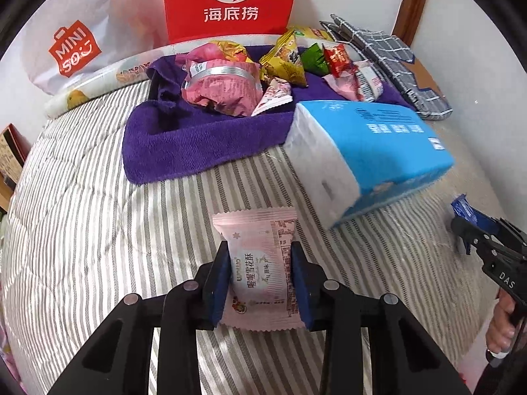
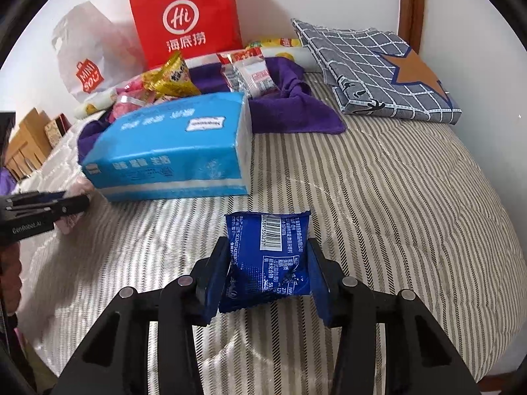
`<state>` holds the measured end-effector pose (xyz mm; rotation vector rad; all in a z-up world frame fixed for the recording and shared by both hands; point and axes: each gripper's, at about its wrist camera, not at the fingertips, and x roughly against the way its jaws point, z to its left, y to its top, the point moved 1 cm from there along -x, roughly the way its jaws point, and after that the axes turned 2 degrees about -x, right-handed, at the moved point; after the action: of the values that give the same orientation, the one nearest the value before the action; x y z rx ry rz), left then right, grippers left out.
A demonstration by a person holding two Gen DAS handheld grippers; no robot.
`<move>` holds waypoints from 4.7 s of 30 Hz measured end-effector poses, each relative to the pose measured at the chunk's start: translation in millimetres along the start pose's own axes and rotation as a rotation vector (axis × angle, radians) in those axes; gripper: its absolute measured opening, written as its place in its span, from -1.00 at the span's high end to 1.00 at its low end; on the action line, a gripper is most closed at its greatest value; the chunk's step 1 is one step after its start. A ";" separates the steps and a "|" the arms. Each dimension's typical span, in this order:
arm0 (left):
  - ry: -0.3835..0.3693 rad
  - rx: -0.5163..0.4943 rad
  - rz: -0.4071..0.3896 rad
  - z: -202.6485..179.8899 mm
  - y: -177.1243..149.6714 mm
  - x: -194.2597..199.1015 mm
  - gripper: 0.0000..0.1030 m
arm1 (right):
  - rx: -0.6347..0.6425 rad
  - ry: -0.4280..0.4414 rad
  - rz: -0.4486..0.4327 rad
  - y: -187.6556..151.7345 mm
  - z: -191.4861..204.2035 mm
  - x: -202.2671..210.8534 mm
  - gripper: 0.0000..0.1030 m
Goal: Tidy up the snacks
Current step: 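Carry the pink packet and blue packet over the purple towel, then lower both grippers and open them to release the packets onto the towel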
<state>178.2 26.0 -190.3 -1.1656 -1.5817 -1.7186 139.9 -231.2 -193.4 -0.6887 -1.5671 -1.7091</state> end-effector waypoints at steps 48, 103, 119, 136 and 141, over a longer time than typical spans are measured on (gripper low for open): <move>-0.199 -0.037 -0.141 -56.6 68.5 87.2 0.36 | 0.056 0.041 -0.176 89.4 41.5 89.7 0.11; -0.095 0.116 -0.066 49.4 201.4 -41.3 0.36 | 0.141 0.169 0.016 194.2 84.8 -102.7 0.10; -0.087 0.075 -0.015 43.0 196.2 -64.9 0.34 | 0.180 0.157 0.098 187.1 92.1 -126.1 0.05; -0.088 0.062 -0.003 39.6 197.2 -63.4 0.17 | 0.197 0.153 0.106 185.5 97.3 -121.4 -0.09; -0.078 0.058 -0.027 38.0 198.0 -50.7 -0.07 | 0.192 0.154 0.084 184.3 98.6 -106.2 -0.09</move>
<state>378.0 18.8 -133.4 -1.2010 -1.6904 -1.6508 342.6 -121.2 -151.2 -0.5068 -1.5469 -1.4908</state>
